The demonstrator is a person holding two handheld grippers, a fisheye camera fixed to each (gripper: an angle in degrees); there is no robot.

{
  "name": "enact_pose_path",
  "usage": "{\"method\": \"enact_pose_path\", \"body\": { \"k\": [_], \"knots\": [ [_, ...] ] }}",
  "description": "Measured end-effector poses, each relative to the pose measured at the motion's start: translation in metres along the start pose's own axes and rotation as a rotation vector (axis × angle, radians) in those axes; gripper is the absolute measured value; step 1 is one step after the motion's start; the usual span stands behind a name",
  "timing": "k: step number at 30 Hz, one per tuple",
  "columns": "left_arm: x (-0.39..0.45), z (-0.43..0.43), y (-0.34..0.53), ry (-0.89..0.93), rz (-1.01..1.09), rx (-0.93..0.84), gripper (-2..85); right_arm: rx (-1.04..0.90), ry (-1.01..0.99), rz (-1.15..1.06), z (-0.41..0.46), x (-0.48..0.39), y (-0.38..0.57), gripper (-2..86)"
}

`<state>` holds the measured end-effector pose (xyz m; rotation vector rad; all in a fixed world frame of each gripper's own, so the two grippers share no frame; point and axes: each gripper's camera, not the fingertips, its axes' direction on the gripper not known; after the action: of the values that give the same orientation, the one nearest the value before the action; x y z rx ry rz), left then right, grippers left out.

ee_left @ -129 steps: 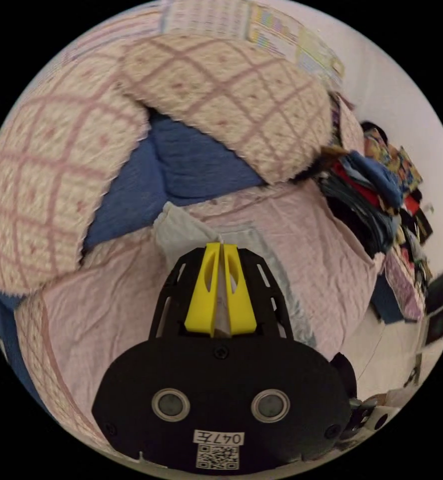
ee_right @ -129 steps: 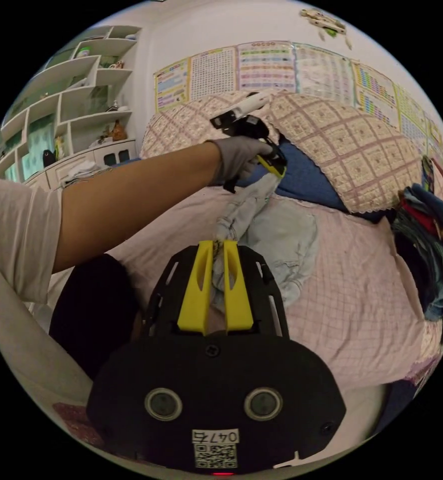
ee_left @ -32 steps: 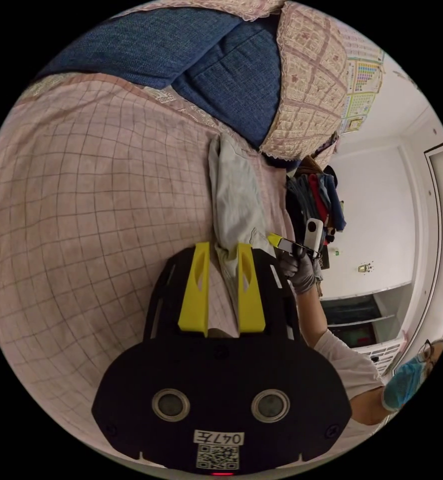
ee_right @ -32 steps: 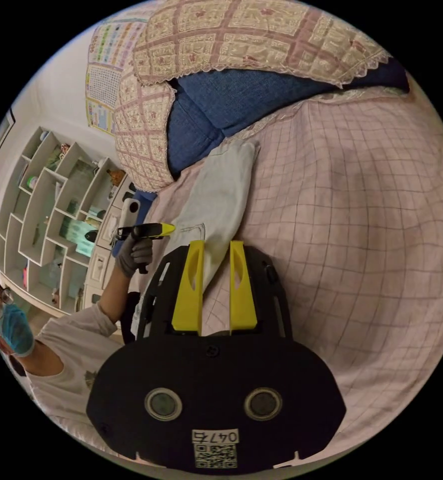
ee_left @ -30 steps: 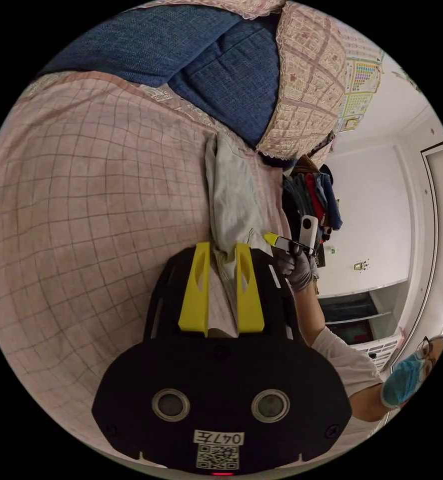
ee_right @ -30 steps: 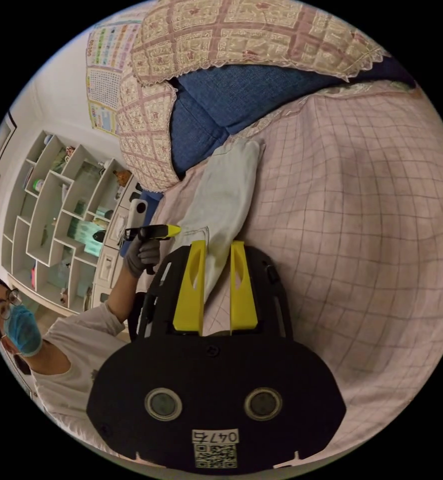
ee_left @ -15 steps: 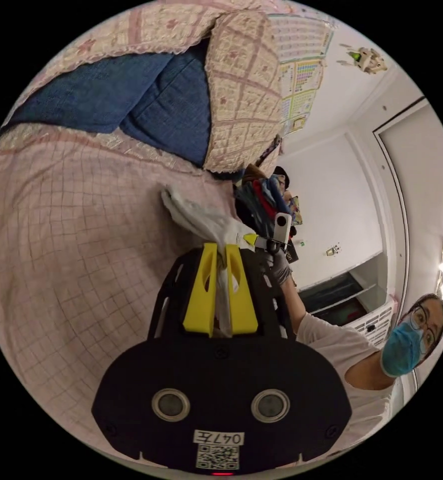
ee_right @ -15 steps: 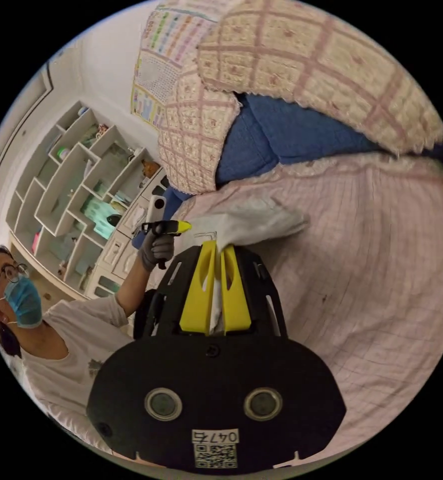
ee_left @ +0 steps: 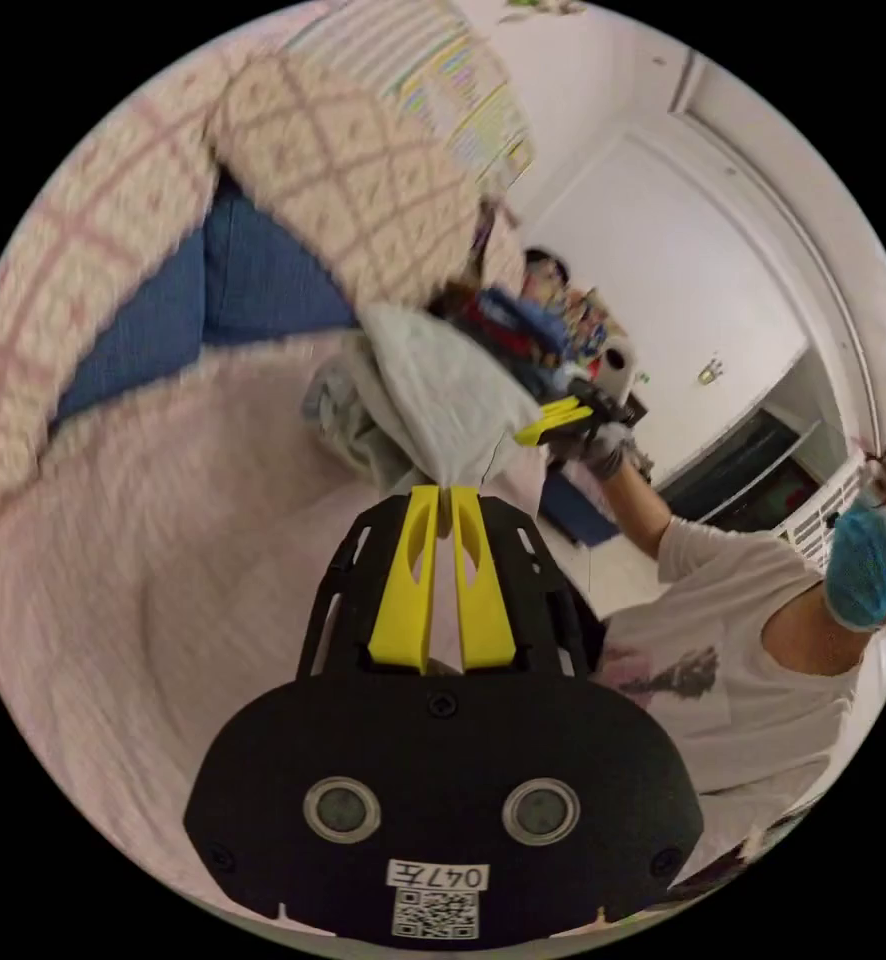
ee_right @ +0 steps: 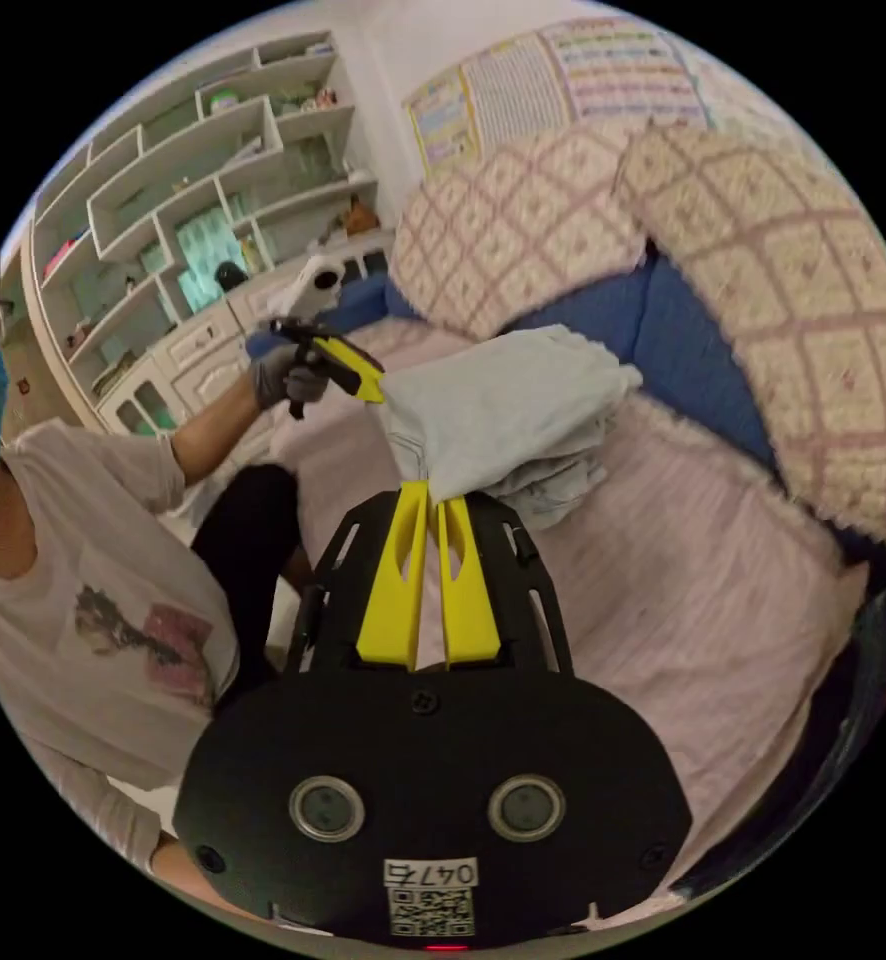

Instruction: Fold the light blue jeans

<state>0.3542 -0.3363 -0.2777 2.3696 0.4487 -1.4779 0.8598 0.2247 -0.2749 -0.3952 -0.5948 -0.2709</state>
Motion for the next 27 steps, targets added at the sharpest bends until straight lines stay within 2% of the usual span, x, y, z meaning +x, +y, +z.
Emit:
{"method": "enact_pose_path", "body": {
  "k": [2, 5, 7, 10, 12, 15, 20, 25, 27],
  "knots": [
    [-0.007, 0.034, 0.015, 0.023, -0.087, -0.097, -0.8, -0.155, -0.012, 0.053, 0.059, -0.016, 0.034, 0.3],
    [0.005, 0.04, 0.022, 0.133, -0.161, -0.051, -0.8, -0.078, -0.045, 0.126, 0.072, -0.029, 0.056, 0.9],
    [0.025, 0.029, 0.015, 0.092, -0.174, -0.044, -0.6, -0.068, -0.067, 0.169, 0.068, -0.03, 0.059, 1.9],
    [0.081, 0.001, -0.001, -0.207, -0.174, -0.033, 0.4, -0.045, -0.01, 0.219, 0.06, -0.037, 0.065, 4.7],
    [0.153, -0.02, -0.012, -0.444, -0.093, 0.032, 1.7, -0.01, 0.03, 0.26, 0.057, -0.041, 0.067, 6.6],
    [0.255, -0.02, -0.02, -0.61, 0.033, 0.132, 2.3, 0.057, 0.072, 0.333, 0.065, -0.044, 0.063, 9.2],
    [0.392, 0.033, -0.018, -0.558, 0.118, 0.171, 0.0, 0.06, 0.115, 0.398, 0.113, -0.06, 0.032, 9.8],
    [0.487, 0.113, 0.004, -0.534, 0.036, 0.07, -0.9, 0.114, 0.43, 0.086, 0.148, -0.195, 0.016, 2.8],
    [0.521, 0.14, 0.016, -0.489, -0.003, -0.005, -1.0, 0.077, 0.521, 0.048, 0.172, -0.243, 0.025, 0.7]
  ]
}}
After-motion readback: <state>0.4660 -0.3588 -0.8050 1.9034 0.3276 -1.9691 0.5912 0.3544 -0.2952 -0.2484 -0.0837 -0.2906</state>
